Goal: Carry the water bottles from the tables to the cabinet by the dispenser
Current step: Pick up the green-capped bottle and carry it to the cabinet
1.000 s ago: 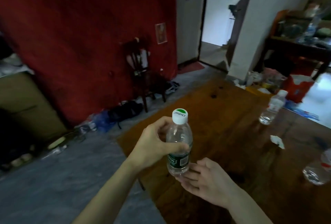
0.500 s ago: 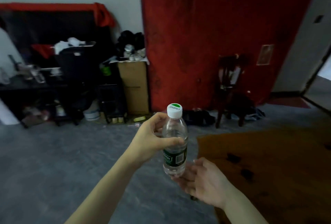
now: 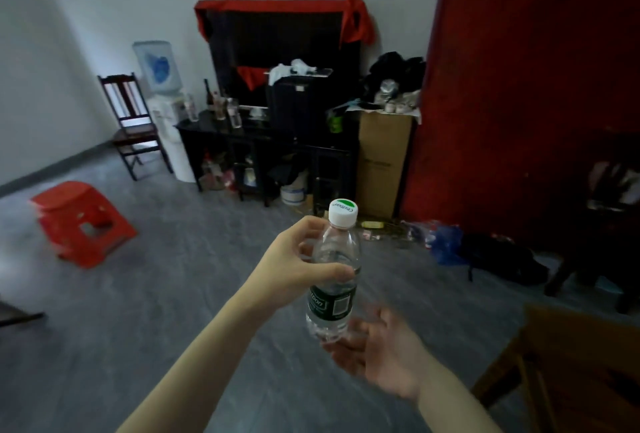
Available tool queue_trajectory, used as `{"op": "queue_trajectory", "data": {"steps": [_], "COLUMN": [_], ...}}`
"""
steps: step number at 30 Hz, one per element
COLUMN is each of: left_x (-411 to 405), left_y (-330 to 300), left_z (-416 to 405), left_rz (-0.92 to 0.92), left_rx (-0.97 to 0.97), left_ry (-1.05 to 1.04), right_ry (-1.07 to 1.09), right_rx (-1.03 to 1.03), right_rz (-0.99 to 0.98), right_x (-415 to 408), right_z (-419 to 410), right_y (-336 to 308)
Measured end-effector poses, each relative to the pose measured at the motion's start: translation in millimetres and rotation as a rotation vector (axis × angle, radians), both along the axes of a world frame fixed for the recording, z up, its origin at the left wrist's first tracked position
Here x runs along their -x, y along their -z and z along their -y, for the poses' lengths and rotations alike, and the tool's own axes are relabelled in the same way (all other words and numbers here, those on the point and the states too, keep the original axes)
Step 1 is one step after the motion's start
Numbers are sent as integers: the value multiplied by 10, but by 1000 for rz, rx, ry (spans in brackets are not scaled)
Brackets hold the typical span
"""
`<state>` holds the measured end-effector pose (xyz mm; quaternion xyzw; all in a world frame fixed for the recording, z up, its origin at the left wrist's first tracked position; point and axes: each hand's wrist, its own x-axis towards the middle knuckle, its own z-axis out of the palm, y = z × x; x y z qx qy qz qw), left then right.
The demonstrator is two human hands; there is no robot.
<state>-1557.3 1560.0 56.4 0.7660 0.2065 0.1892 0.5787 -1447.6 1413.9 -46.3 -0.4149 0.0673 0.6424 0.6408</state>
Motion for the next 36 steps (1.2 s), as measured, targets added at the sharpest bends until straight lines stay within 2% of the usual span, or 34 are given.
{"op": "queue_trajectory", "data": {"steps": [13, 27, 36], "left_x": [593, 702, 776], "left_y": [-242, -186, 12], "left_z": [-470, -785, -1567], "left_rz": [59, 97, 61], "left_rx": [-23, -44, -47], "left_ry": [-346, -578, -612], "right_ry": [-423, -557, -564], "right_rx": [-8, 2, 63], "right_rz": [95, 100, 70], "right_x": [123, 73, 56], "right_z": [-896, -1534, -2344], "right_y": [-346, -264, -89]}}
